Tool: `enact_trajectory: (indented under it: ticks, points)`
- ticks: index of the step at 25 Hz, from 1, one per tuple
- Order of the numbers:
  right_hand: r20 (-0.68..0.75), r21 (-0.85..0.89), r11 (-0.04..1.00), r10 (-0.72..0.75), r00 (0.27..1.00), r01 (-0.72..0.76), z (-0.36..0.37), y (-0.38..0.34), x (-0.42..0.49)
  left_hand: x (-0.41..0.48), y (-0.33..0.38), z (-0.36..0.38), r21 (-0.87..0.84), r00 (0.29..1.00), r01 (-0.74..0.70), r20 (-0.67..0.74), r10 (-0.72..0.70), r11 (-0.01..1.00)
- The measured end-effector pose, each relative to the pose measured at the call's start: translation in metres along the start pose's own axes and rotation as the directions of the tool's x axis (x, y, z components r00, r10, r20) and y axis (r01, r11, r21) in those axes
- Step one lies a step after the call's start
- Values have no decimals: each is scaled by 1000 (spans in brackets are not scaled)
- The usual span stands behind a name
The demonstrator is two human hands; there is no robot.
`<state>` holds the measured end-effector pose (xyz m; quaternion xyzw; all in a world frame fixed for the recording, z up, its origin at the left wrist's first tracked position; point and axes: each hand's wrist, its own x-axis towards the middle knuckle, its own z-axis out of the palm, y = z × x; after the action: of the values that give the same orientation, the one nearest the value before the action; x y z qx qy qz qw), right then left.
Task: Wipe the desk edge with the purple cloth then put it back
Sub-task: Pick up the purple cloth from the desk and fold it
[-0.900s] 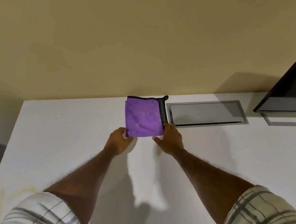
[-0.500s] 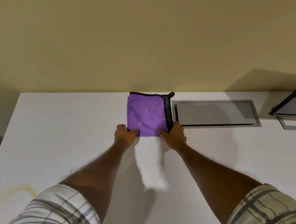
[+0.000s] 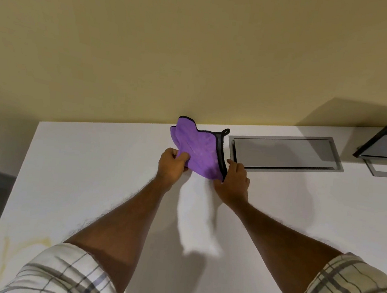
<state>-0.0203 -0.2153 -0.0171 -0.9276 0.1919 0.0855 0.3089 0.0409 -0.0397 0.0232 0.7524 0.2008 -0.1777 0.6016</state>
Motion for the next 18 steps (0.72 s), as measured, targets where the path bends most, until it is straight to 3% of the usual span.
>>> enact_trajectory:
  ticks: [2,4,6,12,16,18]
  points:
    - [-71,-73,967,-251,966,245,-3,-9,-15,-11,12,1,-72,998,-69,4,69,995]
    - [-101,-113,928,-366,925,355,-4,-21,-23,-21,22,-3,-190,995,-103,-34,98,976]
    - [-133,-120,914,-401,906,387,-7,-33,-28,-31,28,-13,-270,992,-120,-60,108,955]
    - [-156,-77,898,-439,885,432,-13,-68,-60,-62,26,-69,-244,963,-254,-153,221,936]
    - [-203,-22,798,-594,779,602,-2,-98,-95,-87,20,-105,-293,943,-276,-266,200,915]
    - [-181,8,776,-619,764,631,3,-114,-114,-103,11,-128,-287,927,-299,-314,206,910]
